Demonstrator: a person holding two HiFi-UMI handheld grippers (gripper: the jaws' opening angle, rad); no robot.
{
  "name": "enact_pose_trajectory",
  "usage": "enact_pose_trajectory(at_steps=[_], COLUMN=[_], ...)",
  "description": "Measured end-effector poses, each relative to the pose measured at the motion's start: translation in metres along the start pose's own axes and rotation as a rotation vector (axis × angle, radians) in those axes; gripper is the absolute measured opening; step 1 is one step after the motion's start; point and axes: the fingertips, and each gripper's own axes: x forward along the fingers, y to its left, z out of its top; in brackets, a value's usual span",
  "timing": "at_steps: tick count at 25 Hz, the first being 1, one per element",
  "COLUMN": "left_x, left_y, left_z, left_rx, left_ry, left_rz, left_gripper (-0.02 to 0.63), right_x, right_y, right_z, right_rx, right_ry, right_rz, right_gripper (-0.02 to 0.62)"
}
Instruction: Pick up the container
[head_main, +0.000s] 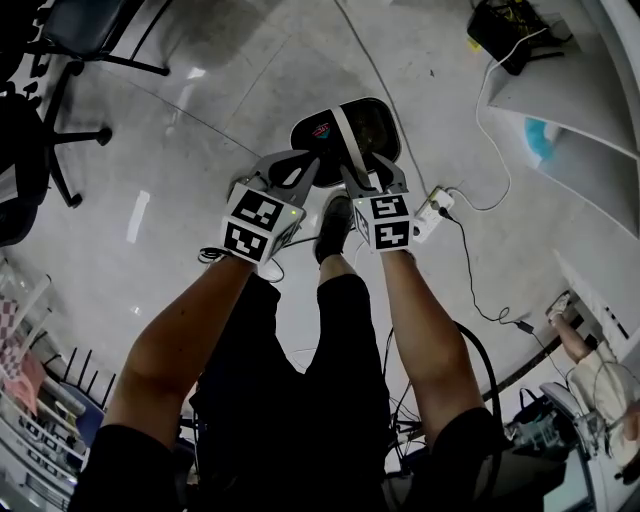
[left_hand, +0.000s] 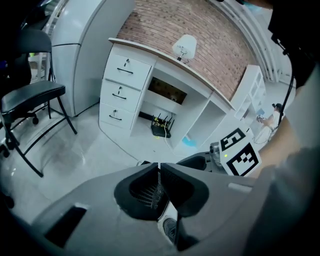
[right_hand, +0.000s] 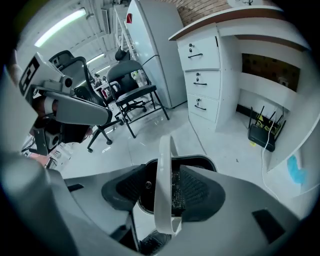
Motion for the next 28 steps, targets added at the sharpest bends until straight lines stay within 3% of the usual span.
enact_pose_trajectory(at_steps=[10, 13, 16, 28], left_x=[0.012, 0.014, 0.013, -0.012], left_y=[0.023, 0.023, 0.018, 0.007], left_z=[-0.027, -0.029, -0.028, -0.02], left_rx=[-0.013, -0.013, -0.019, -0.018], left_ry=[0.04, 0.043, 0.042, 0.029], left_rz=[0.044, 0.035, 0.009, -0.007], left_gripper=[0.009, 0.009, 0.009, 0.009], right_x=[0.027, 0.03, 0.031, 0.019], right_y=[-0.007, -0.008, -0.009, -0.001], right_z=[-0.022, -0.019, -0.015, -0.024], right_rx=[-0.019, -0.033, -0.03, 0.023], right_ry=[0.016, 0.004, -0.003, 0.027], right_rz=[0.002, -0.015, -0.025, -0.055], right_gripper=[0.179, 0.094, 0.071, 0.063])
